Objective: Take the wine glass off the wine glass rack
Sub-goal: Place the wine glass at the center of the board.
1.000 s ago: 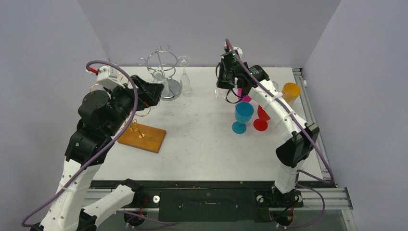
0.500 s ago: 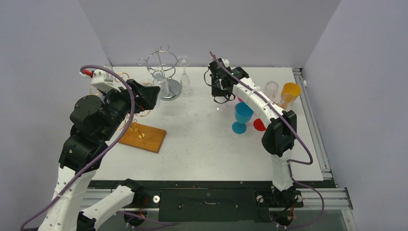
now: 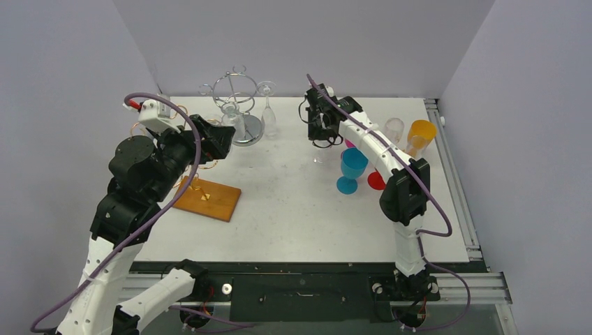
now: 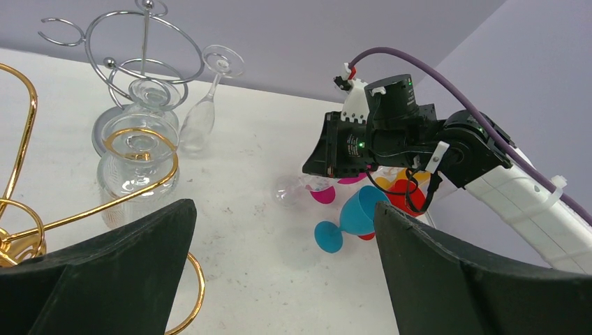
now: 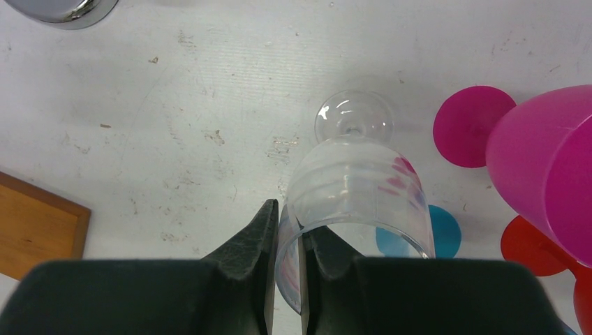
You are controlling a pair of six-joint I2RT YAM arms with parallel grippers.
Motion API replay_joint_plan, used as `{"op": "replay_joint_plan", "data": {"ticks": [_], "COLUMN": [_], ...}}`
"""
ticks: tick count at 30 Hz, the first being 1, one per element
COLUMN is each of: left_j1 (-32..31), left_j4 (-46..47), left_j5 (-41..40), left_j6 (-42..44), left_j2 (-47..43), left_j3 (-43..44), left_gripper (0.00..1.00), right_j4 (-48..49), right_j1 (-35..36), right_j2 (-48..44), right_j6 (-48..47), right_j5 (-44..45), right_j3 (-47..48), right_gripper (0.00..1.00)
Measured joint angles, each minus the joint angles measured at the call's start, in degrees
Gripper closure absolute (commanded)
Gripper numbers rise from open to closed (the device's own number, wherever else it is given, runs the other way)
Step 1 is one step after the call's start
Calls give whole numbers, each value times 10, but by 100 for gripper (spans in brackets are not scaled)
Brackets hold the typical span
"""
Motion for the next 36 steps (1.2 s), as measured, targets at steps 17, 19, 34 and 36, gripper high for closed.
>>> {"op": "replay_joint_plan", "data": {"ticks": [17, 19, 34, 36], "left_j1": [0, 0, 0, 0], "left_j4": [0, 0, 0, 0], "left_j5": [6, 7, 9, 9], "left_j6": [0, 0, 0, -1], "left_j2": [5, 5, 11, 15], "left_j3": [-5, -5, -5, -5], "left_gripper": [4, 4, 4, 4], "right_j4": [0, 3, -2, -5], "right_j1": [-3, -3, -6, -6], "right_j2": [17, 21, 21, 21], "right_j6": [0, 0, 2, 2], "right_j5": [-15, -16, -15, -14], "right_j3": [-1, -1, 7, 16], "right_gripper": [93, 92, 56, 54]}}
